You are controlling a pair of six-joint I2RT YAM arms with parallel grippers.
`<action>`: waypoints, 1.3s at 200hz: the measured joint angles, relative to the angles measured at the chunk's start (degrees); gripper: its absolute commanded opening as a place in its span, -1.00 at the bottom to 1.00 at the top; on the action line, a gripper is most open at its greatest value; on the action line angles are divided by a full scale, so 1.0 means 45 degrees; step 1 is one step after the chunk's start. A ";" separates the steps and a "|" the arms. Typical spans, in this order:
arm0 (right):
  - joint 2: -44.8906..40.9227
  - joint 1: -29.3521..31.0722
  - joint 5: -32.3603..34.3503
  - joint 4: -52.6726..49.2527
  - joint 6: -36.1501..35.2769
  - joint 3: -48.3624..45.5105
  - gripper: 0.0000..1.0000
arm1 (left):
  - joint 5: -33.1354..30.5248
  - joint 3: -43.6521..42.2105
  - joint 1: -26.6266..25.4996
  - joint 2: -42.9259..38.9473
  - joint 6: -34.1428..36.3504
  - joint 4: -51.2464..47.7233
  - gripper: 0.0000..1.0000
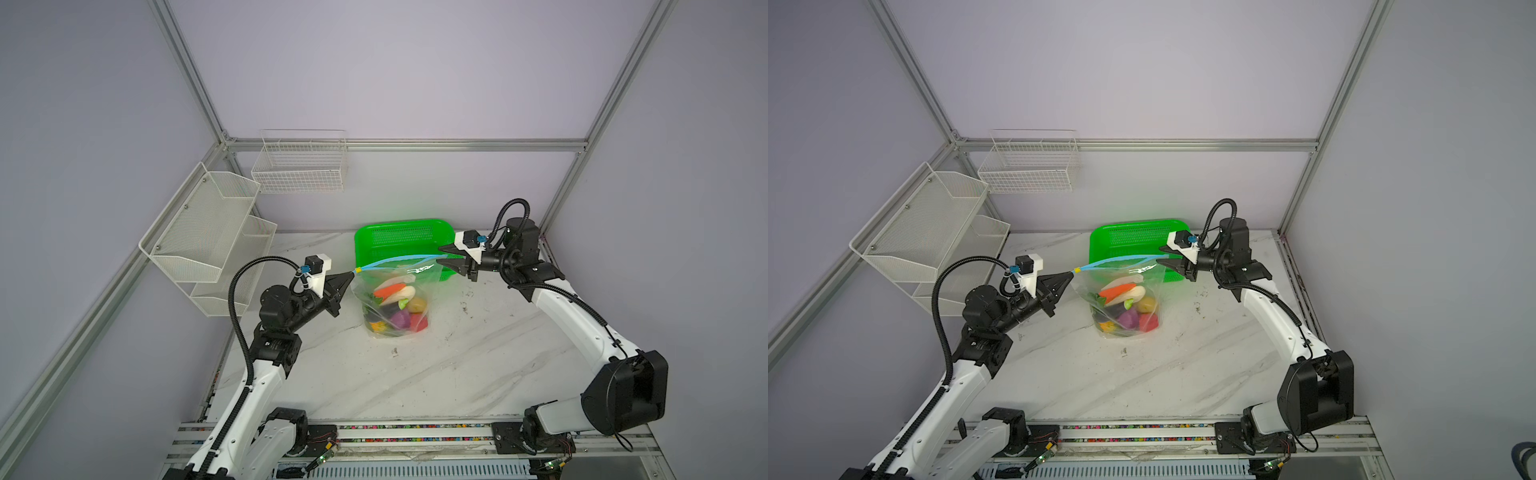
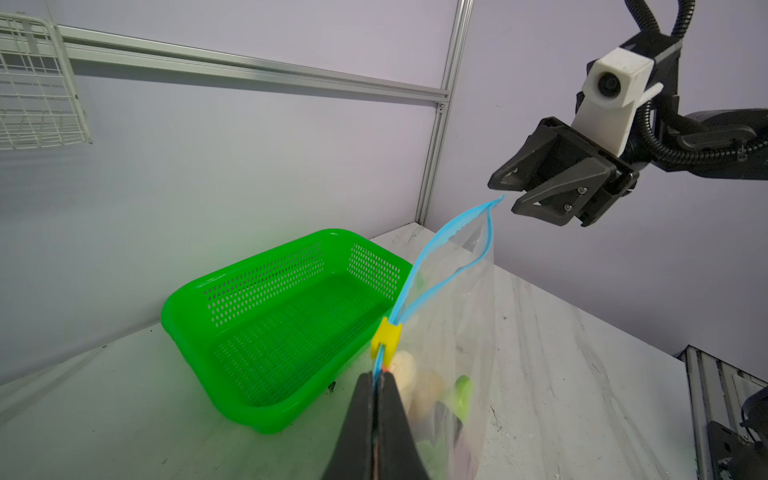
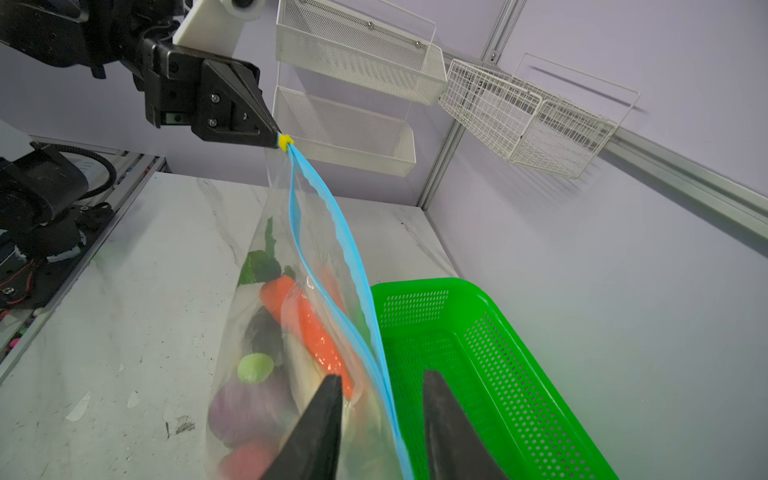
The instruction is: Place the food in the zip-top bag and seal the zipper
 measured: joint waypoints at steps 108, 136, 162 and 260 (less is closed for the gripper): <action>0.1564 0.4211 0.1035 -0.2730 -0.1749 0.4027 -0.01 | 0.1180 0.0928 -0.0685 0.0291 0.1870 -0.1593 -1.00; 0.2127 0.4779 0.1637 -0.3993 -0.2501 0.4760 0.00 | 0.1195 0.1511 -0.0933 0.0282 0.2715 -0.2511 -1.00; 0.2472 0.5110 0.1962 -0.4954 -0.3128 0.5503 0.00 | 0.1506 0.1836 -0.1015 0.0287 0.3400 -0.2987 -1.00; 0.4235 0.5357 0.2152 -0.8830 -0.5212 0.8709 0.10 | 0.2725 0.2409 -0.1166 0.0442 0.5833 -0.3881 -1.00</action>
